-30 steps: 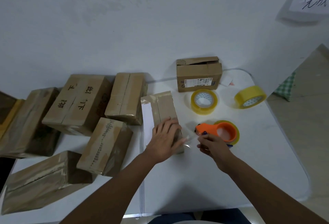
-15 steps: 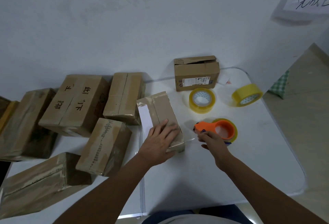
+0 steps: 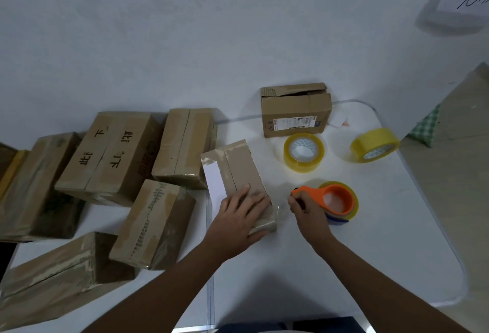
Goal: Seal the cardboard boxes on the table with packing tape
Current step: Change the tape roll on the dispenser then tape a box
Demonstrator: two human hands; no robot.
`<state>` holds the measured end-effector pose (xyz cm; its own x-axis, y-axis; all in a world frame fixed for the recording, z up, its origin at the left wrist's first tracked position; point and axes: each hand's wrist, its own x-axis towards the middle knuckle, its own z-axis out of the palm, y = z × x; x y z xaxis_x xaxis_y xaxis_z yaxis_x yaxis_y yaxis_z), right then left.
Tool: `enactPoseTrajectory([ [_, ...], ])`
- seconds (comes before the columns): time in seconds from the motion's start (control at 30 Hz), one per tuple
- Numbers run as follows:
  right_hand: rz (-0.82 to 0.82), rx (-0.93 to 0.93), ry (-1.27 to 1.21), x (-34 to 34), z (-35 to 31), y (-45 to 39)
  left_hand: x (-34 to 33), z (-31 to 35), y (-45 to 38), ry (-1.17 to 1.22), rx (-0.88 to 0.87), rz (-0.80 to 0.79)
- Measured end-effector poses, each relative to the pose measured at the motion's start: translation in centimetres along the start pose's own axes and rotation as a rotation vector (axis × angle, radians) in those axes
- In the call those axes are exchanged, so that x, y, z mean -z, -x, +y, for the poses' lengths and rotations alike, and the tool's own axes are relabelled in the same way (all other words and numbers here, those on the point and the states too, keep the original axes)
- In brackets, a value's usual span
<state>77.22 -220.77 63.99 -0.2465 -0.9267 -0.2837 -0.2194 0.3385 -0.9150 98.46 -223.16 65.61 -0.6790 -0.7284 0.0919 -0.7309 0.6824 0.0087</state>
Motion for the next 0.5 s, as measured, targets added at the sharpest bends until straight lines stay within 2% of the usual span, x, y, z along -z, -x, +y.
enactPoseTrajectory([
  [0.27,-0.082,0.221,0.146,-4.1,0.5,-1.2,-0.1,0.3,-0.2,-0.054,-0.036,-0.015],
  [0.4,-0.118,0.143,0.124,-4.2,0.6,-1.7,-0.2,0.3,-0.3,-0.042,-0.033,-0.017],
  [0.5,-0.165,0.064,0.194,-4.5,1.0,-1.9,-0.1,0.3,-0.3,-0.027,-0.03,-0.02],
])
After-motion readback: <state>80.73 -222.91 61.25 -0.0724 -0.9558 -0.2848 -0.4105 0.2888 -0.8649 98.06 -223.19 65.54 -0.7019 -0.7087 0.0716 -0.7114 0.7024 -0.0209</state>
